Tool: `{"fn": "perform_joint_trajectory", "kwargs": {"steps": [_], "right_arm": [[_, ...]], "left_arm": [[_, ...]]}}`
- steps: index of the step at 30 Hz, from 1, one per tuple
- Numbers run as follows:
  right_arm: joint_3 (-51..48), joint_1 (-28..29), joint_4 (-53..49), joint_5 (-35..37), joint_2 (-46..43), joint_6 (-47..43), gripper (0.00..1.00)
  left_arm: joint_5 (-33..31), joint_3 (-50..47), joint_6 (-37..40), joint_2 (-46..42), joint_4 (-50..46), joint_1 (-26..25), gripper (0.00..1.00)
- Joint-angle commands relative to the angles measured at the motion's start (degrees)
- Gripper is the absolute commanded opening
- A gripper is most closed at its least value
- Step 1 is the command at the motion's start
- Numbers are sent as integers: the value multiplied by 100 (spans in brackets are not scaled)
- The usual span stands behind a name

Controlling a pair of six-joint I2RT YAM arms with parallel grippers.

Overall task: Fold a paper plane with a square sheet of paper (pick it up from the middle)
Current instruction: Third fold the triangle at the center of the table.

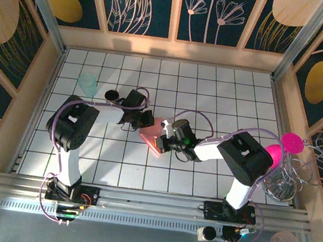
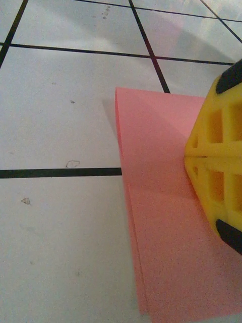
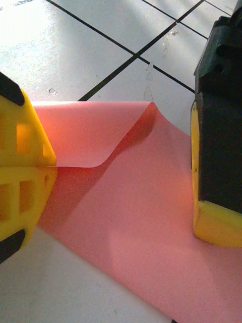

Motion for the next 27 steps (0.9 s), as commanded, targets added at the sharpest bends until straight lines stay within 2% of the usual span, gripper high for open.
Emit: {"fn": "perform_joint_trajectory", "kwargs": {"steps": [1, 5, 9, 27], "right_arm": [[124, -37, -181, -168, 98, 64, 0], [122, -37, -243, -217, 97, 101, 0], [137, -45, -296, -203, 117, 157, 0], [204, -63, -459, -449, 27, 408, 0]], "left_arm": [[-15, 2, 20, -173, -180, -18, 8], [-319, -47, -125, -497, -46, 2, 14], [-621, -252, -240, -633, 35, 55, 15], [-488, -228, -105, -68, -195, 74, 8]]}}
